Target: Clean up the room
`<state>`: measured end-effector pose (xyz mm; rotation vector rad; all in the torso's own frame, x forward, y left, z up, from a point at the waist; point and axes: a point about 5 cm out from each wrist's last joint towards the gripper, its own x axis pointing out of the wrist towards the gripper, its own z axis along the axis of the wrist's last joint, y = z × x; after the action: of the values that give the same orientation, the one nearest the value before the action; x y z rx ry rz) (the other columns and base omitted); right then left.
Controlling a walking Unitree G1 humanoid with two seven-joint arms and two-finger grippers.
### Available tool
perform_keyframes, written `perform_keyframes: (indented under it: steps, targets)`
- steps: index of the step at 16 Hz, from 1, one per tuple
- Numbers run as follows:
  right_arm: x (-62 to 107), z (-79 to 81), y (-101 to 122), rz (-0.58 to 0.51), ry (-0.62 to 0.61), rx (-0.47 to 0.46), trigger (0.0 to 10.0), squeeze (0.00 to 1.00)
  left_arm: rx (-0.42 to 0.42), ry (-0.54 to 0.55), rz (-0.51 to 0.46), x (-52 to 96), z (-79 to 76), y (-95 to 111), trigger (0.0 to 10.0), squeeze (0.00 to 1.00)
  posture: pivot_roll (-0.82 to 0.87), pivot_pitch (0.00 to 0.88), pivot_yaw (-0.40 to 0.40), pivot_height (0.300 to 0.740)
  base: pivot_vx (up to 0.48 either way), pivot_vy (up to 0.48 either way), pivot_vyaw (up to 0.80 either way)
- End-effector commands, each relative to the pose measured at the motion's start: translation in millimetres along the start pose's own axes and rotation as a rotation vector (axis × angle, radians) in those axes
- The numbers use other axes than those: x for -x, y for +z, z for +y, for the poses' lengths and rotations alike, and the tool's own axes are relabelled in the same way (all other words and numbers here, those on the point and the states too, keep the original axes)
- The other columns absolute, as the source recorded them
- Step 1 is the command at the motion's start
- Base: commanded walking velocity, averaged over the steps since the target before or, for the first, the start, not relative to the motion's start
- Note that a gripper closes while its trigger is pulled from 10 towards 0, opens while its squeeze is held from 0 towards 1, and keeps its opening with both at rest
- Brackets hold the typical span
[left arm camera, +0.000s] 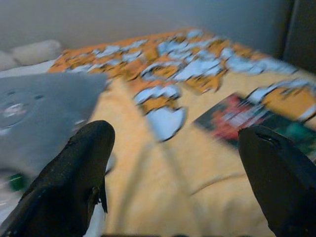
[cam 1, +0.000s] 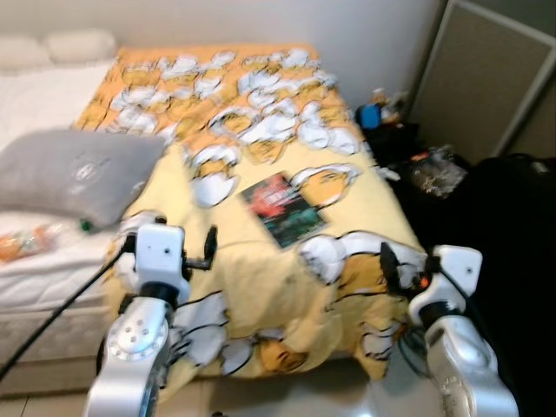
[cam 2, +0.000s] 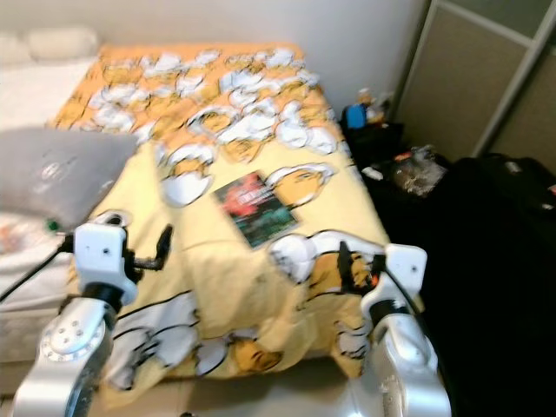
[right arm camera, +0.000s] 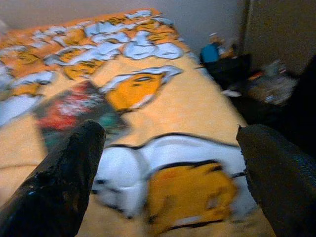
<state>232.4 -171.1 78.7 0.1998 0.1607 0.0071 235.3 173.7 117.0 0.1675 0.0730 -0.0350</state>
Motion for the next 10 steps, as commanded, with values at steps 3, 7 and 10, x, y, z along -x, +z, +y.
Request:
perform_keyframes:
  steps: [3, 7, 10]
  targets:
    - [-1.3, -4.1, 8.4, -0.049, -0.031, 0.098, 10.0, 0.0, -0.008, 0.022, 0.004, -2.5, 2.8, 2.3, 10.0, 0.0, -0.09, 0.0, 0.012, 0.74, 0.0, 0.344, 0.0]
    - [-7.0, -1.8, 9.4, -0.016, -0.011, 0.023, 10.0, 0.0, -0.015, 0.069, 0.03, -2.8, 8.6, -2.0, 10.0, 0.0, -0.08, 0.0, -0.008, 0.74, 0.0, 0.334, 0.0]
    - [-7.3, -0.7, 8.8, -0.006, -0.02, 0.07, 10.0, 0.0, -0.004, 0.061, 0.039, -5.0, 8.4, -1.8, 10.0, 0.0, -0.08, 0.004, -0.005, 0.74, 0.0, 0.306, 0.0]
